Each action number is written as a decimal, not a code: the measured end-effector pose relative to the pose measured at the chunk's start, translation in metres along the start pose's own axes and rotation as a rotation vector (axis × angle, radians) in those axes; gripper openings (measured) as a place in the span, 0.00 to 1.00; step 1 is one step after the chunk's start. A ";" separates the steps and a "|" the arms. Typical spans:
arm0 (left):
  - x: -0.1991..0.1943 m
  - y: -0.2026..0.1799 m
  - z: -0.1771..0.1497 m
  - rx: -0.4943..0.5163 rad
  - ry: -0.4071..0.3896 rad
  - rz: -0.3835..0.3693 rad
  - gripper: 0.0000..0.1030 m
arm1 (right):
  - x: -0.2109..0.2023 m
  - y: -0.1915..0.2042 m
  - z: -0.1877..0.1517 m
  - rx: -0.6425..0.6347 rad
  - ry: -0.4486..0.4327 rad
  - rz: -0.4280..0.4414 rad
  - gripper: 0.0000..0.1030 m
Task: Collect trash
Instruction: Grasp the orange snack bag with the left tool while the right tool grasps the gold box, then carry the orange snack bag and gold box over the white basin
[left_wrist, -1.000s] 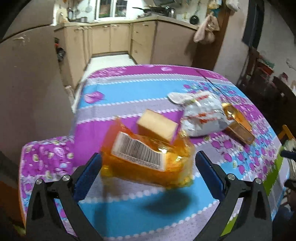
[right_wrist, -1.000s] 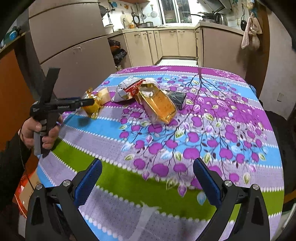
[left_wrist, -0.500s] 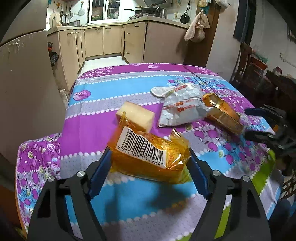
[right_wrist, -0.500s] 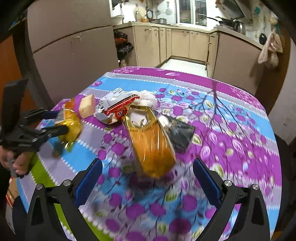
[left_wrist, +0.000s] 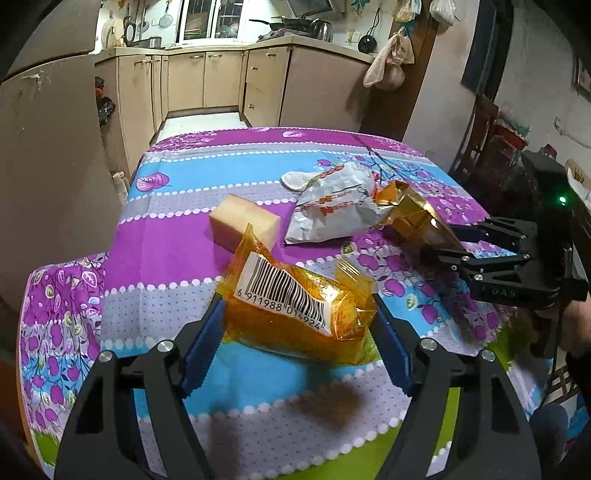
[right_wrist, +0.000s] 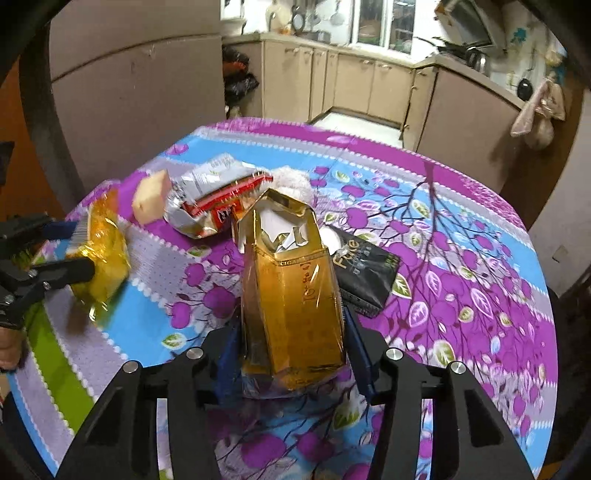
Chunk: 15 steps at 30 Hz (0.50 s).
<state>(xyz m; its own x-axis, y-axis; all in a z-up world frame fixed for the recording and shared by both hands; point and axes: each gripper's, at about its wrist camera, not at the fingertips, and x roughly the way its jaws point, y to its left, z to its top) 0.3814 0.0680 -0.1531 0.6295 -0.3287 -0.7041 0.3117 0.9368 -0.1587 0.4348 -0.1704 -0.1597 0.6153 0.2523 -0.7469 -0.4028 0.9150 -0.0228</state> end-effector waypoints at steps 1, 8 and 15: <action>-0.001 0.000 0.000 -0.002 -0.006 0.001 0.70 | -0.009 0.001 -0.003 0.015 -0.025 0.000 0.51; -0.031 -0.028 -0.003 0.007 -0.084 0.006 0.70 | -0.076 0.010 -0.022 0.084 -0.148 -0.029 0.50; -0.064 -0.080 -0.002 0.050 -0.159 -0.023 0.70 | -0.147 0.000 -0.049 0.204 -0.225 -0.089 0.51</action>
<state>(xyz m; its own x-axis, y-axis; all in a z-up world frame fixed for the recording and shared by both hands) 0.3150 0.0140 -0.0967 0.7252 -0.3682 -0.5819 0.3595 0.9232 -0.1361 0.3109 -0.2226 -0.0824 0.7859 0.2110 -0.5812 -0.2105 0.9751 0.0695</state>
